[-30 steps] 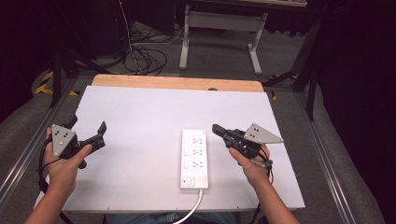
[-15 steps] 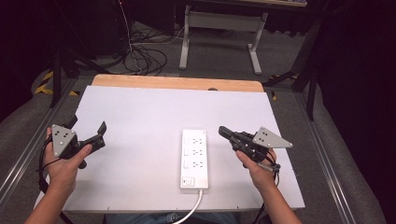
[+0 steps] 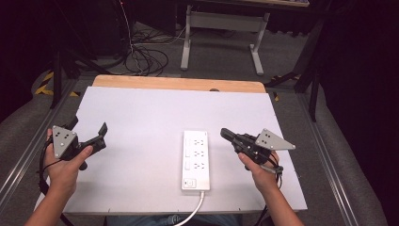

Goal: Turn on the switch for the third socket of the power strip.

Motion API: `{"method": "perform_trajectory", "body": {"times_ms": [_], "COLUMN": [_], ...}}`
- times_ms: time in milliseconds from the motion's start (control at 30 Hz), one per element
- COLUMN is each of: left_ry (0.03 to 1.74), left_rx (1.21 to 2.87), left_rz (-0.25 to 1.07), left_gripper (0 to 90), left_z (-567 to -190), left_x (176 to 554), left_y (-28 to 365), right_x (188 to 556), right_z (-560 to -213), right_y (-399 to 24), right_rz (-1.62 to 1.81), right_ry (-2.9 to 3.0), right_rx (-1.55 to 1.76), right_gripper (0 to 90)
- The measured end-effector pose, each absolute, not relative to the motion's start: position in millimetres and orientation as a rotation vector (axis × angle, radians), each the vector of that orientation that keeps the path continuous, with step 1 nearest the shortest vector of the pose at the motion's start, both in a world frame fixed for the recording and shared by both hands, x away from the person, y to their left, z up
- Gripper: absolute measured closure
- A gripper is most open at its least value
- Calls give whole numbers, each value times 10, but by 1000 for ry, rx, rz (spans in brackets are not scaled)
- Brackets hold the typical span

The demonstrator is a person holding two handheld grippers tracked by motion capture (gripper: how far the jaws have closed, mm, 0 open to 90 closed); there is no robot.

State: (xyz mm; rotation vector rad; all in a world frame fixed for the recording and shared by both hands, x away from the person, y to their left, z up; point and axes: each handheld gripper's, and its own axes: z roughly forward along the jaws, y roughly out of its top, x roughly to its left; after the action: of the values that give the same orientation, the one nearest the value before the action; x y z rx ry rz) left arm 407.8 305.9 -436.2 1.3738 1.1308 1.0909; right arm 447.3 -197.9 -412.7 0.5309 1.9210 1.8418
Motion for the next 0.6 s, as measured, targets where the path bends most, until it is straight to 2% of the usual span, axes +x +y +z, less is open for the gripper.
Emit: {"method": "perform_trajectory", "body": {"times_ms": [267, 600], "left_ry": [1130, 1131], "left_rx": [1374, 1375], "left_rz": [1090, 1088], "left_gripper": [73, 73], "left_z": [-4362, -4363], "left_x": [4078, 4079], "left_y": [3059, 3059], "right_x": [4477, 4493], "right_z": [-4133, -4143], "right_y": [-1983, -2013], "right_rz": [1841, 1833], "right_ry": [1919, 1908], "right_rx": [534, 545], "right_gripper": [900, 822]}}
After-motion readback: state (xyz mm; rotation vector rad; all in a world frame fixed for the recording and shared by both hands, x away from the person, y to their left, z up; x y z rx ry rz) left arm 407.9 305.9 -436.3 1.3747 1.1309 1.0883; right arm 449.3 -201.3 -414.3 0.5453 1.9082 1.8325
